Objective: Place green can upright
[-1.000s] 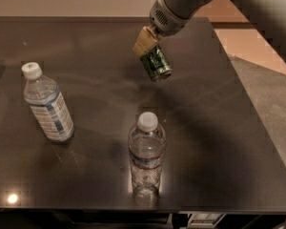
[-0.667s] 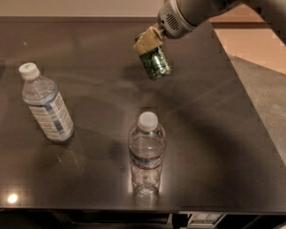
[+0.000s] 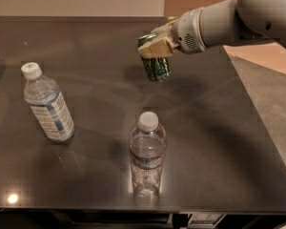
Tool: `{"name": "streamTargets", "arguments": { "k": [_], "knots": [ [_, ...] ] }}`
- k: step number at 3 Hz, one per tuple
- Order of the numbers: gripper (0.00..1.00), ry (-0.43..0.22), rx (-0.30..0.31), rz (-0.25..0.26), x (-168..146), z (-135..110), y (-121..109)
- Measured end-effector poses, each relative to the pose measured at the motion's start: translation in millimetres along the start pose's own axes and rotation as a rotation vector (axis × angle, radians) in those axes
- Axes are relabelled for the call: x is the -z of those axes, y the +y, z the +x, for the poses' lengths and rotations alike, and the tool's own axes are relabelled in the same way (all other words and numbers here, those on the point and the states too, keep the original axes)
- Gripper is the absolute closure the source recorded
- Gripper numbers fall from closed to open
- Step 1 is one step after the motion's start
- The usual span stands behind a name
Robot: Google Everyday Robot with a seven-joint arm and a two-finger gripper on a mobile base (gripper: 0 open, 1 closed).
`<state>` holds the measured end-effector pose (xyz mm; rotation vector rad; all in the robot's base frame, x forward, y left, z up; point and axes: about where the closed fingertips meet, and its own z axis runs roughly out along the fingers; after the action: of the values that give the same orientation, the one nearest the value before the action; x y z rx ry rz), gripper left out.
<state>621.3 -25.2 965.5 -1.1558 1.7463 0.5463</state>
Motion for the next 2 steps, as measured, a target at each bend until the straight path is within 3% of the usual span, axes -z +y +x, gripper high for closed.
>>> {"name": "streamTargets", "arguments": {
  "k": [2],
  "knots": [
    [1.0, -0.189, 0.158, -0.012, 4.9, 17.4, 13.3]
  ]
}}
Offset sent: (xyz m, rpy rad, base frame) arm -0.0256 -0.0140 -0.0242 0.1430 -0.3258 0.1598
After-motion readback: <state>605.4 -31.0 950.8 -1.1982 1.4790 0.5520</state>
